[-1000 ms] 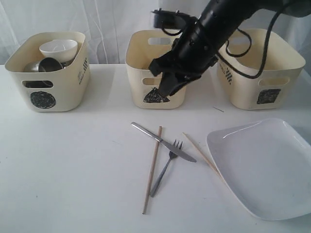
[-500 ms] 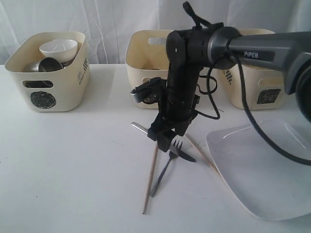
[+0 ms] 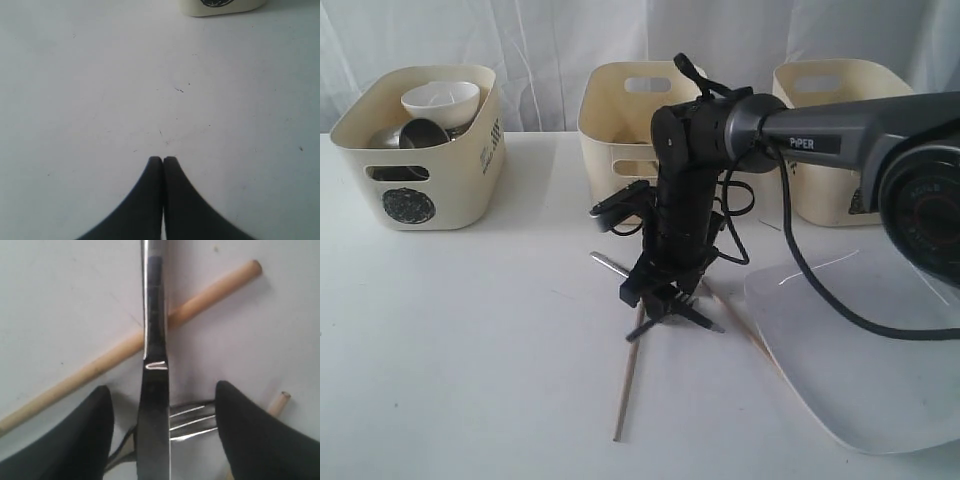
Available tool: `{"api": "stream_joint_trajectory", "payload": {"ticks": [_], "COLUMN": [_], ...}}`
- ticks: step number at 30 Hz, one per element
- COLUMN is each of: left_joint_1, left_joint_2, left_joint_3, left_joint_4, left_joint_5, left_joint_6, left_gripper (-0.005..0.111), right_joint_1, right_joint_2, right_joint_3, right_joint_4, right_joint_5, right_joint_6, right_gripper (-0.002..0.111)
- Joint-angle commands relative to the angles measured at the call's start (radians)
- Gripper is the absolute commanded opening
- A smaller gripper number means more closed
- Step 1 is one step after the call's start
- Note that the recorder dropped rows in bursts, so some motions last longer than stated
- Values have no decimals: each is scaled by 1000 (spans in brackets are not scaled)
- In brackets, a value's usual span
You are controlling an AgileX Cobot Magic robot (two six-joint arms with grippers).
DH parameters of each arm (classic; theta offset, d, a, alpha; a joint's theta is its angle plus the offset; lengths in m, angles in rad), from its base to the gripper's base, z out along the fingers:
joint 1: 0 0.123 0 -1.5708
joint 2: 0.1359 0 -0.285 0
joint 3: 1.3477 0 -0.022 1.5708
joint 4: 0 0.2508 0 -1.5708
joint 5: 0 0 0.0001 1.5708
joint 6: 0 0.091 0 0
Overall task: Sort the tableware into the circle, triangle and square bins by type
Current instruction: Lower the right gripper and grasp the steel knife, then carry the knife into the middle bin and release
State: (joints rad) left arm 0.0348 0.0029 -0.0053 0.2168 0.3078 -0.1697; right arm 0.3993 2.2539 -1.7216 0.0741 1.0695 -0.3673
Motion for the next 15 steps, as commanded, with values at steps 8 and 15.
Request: {"api": "stream_joint_trajectory", "payload": {"ticks": [8,15], "left_joint_1": [-9,-9], "left_joint_2": [-3,-3], "left_joint_3": [5,5], "left_joint_4": [-7,-7], "left_joint_5": [-3,-3], "left_joint_6": [1,1], "left_gripper": [0,0], "right_joint_1": [-1,-1], "right_joint_2": [10,-56], "right_joint_3": [-2,-18], "right_joint_4": [-23,-23], "right_joint_5": [-23,27], "right_joint_6": [12,12], "right_gripper": [2,0]}}
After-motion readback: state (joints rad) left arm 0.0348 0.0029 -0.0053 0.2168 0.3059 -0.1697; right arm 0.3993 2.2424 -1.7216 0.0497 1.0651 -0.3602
